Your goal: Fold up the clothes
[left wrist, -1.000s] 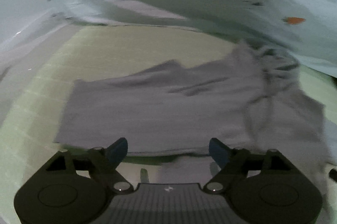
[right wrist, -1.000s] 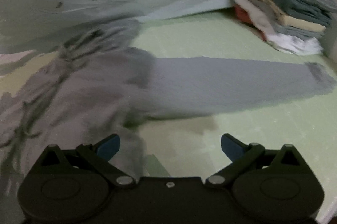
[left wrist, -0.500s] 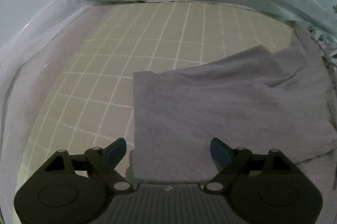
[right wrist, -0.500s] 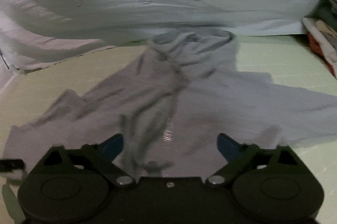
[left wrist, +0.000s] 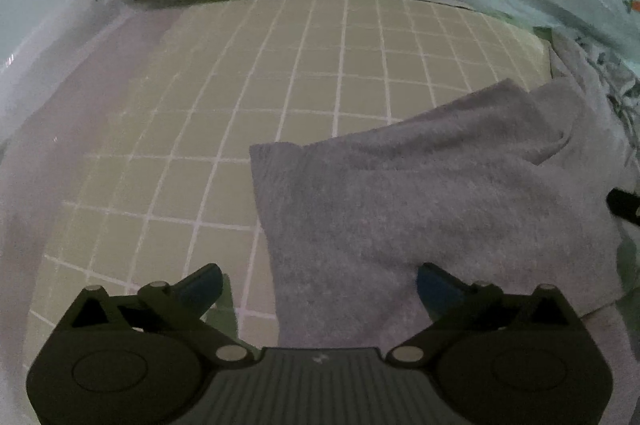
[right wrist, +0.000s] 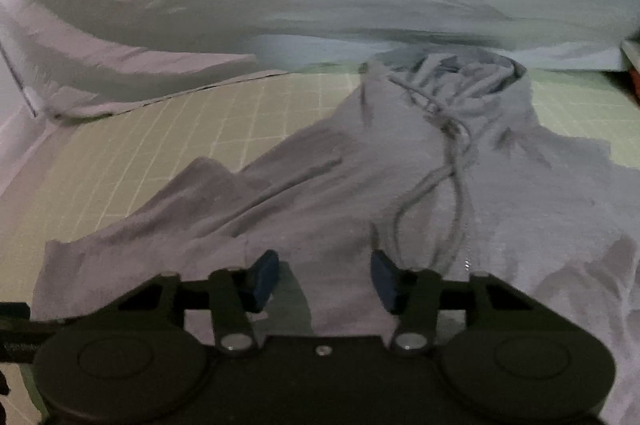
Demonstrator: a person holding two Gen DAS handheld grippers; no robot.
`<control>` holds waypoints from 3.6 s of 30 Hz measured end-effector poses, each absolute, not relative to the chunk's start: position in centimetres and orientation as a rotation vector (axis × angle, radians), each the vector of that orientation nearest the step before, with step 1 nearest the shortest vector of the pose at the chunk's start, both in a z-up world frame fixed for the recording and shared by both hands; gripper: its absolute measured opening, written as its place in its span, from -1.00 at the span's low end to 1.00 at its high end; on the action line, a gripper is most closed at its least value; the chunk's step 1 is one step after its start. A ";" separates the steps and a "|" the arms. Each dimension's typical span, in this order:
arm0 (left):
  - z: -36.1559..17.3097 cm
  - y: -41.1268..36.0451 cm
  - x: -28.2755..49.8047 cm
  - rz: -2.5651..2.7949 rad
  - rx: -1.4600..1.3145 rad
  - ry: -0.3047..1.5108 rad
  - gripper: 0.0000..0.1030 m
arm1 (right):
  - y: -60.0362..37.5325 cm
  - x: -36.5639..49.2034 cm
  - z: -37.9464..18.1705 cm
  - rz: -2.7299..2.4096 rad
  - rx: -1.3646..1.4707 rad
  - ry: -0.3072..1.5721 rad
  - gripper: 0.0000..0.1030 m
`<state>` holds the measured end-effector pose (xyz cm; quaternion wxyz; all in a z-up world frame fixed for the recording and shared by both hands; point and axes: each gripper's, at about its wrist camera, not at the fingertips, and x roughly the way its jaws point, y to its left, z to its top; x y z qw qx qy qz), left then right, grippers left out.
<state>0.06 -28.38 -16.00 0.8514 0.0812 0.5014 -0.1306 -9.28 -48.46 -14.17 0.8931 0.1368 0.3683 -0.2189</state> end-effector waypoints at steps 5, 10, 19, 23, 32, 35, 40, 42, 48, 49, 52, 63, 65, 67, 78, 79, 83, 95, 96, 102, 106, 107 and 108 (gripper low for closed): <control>-16.1 -28.4 -0.1 -0.256 0.156 1.055 1.00 | -48.3 -8.8 -14.6 -0.448 0.253 0.798 0.31; -16.0 -28.4 -0.3 -0.236 0.145 1.055 1.00 | -49.1 -9.1 -16.3 -0.422 0.256 0.869 0.58; -15.5 -29.0 -0.5 -0.184 0.168 1.085 0.99 | -47.9 -10.1 -14.7 -0.337 0.089 0.850 -0.93; -14.4 -29.6 -1.6 -0.183 0.172 1.074 0.99 | -48.6 -10.9 -13.1 -0.308 0.110 0.812 -0.94; -11.0 -32.6 -4.4 -0.187 0.148 0.998 0.99 | -51.1 -13.2 -8.2 -0.264 0.183 0.677 -0.95; -10.0 -34.4 -5.1 -0.215 0.166 0.958 0.99 | -53.0 -14.1 -6.9 -0.278 0.216 0.626 -0.95; -8.8 -37.0 -6.8 -0.252 0.229 0.896 0.99 | -57.0 -16.1 -5.3 -0.333 0.272 0.547 -0.95; -8.7 -37.5 -7.2 -0.255 0.235 0.891 0.99 | -58.8 -17.1 -5.3 -0.371 0.303 0.532 -0.95; -9.5 -38.9 -7.8 -0.238 0.241 0.925 0.99 | -63.8 -20.4 -6.1 -0.488 0.363 0.506 -0.95; -9.7 -39.1 -7.8 -0.236 0.242 0.928 0.99 | -64.7 -21.0 -6.3 -0.512 0.373 0.502 -0.95; -9.9 -39.6 -7.9 -0.227 0.244 0.935 0.99 | -67.6 -22.8 -6.5 -0.582 0.410 0.489 -0.95; -11.4 -42.0 -6.7 -0.177 0.265 0.975 0.99 | -76.3 -27.3 -7.0 -0.798 0.433 0.462 -0.95; -11.8 -42.6 -6.2 -0.169 0.271 0.986 0.99 | -77.8 -27.9 -7.2 -0.844 0.435 0.458 -0.95; -12.1 -43.2 -5.7 -0.169 0.287 0.994 0.99 | -79.5 -28.5 -7.6 -0.889 0.447 0.452 -0.95; -13.9 -44.7 -4.6 -0.220 0.407 1.030 0.99 | -83.9 -29.8 -13.9 -1.105 0.422 0.615 -0.95; -14.0 -44.8 -4.7 -0.236 0.415 1.033 0.99 | -84.0 -29.9 -14.4 -1.114 0.437 0.625 -0.95; -14.5 -44.9 -5.0 -0.290 0.448 1.023 0.90 | -84.2 -30.0 -16.1 -1.128 0.459 0.659 -0.95; -14.5 -44.5 -5.8 -0.386 0.329 1.012 -1.00 | -83.8 -30.0 -15.5 -1.128 0.451 0.656 -0.95; -14.0 -44.2 -5.9 -0.363 0.333 0.989 -1.00 | -83.7 -30.1 -15.2 -1.127 0.447 0.651 -0.95; -13.4 -41.7 -4.3 -0.280 0.294 1.014 -0.96 | -83.5 -30.8 -13.8 -1.124 0.465 0.617 -0.95; -13.3 -42.3 -4.9 -0.371 0.233 1.032 -0.52 | -83.6 -30.6 -14.8 -1.126 0.494 0.641 -0.95; -13.4 -42.7 -5.1 -0.395 0.237 1.031 -0.26 | -83.6 -30.6 -15.0 -1.129 0.497 0.647 -0.94; -13.5 -43.2 -5.4 -0.420 0.244 1.029 -0.15 | -83.6 -30.6 -15.1 -1.132 0.498 0.656 -0.93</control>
